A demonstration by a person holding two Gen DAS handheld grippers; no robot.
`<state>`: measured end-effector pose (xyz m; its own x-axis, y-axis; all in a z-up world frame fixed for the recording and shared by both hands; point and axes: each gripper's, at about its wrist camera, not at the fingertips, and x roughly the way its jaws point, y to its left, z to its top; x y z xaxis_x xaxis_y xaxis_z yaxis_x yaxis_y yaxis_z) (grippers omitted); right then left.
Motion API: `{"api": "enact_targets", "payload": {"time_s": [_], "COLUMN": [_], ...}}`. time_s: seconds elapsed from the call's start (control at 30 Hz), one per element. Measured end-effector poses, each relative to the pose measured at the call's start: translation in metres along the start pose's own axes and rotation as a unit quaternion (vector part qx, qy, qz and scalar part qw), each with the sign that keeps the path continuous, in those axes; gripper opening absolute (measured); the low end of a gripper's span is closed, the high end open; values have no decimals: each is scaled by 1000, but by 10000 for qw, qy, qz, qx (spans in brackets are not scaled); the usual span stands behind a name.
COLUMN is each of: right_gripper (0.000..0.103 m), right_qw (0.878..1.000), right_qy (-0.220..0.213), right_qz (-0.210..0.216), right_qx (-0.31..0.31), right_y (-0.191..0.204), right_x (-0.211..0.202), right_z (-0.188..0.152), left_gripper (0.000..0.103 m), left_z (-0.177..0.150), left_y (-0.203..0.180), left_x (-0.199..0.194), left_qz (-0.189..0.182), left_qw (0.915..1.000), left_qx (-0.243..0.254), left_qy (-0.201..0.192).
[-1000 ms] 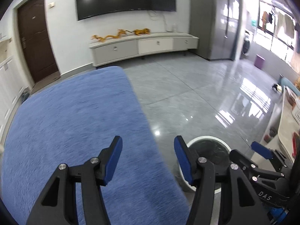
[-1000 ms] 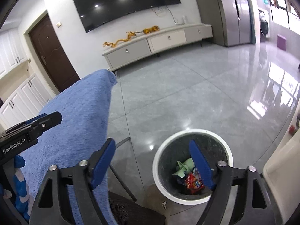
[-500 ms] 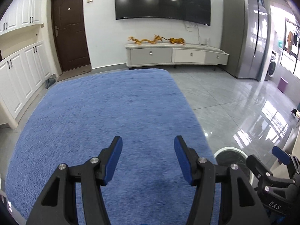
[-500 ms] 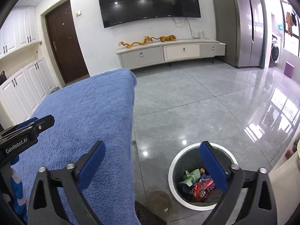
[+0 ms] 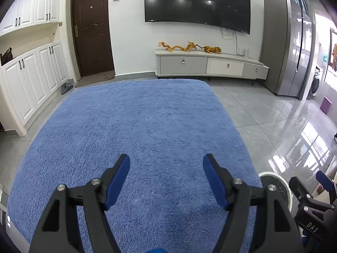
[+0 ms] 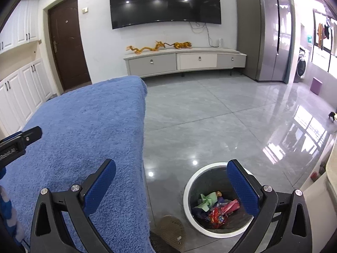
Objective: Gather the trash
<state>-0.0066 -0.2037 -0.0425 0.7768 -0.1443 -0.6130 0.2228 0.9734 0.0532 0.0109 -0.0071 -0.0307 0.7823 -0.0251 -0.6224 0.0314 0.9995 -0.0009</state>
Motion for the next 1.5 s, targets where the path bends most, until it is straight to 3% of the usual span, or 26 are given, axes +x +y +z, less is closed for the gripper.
{"api": "enact_targets", "payload": {"time_s": [0.37,0.5,0.83,1.5], "right_gripper": [103,103,103,103], "right_qw": [9997,9995,9990,9985], "right_qy": [-137,-136,-199,-262], "right_qz": [-104,-162,-342,-420], "right_qx": [192,246,231,246], "right_y": [-8,-11,-13,-17], "right_x": [0,2,-1,-7], "right_z": [1,2,3,6], "left_gripper": [72,79,82,83], "left_z": [-3,-5,-8,-14], "left_y": [-3,-6,-13,-20], "left_x": [4,6,8,13], "left_qz": [-12,-11,-34,-154], "left_qw": [10000,10000,9998,9992], "left_qx": [28,84,220,352], "left_qy": [13,-12,-4,60]}}
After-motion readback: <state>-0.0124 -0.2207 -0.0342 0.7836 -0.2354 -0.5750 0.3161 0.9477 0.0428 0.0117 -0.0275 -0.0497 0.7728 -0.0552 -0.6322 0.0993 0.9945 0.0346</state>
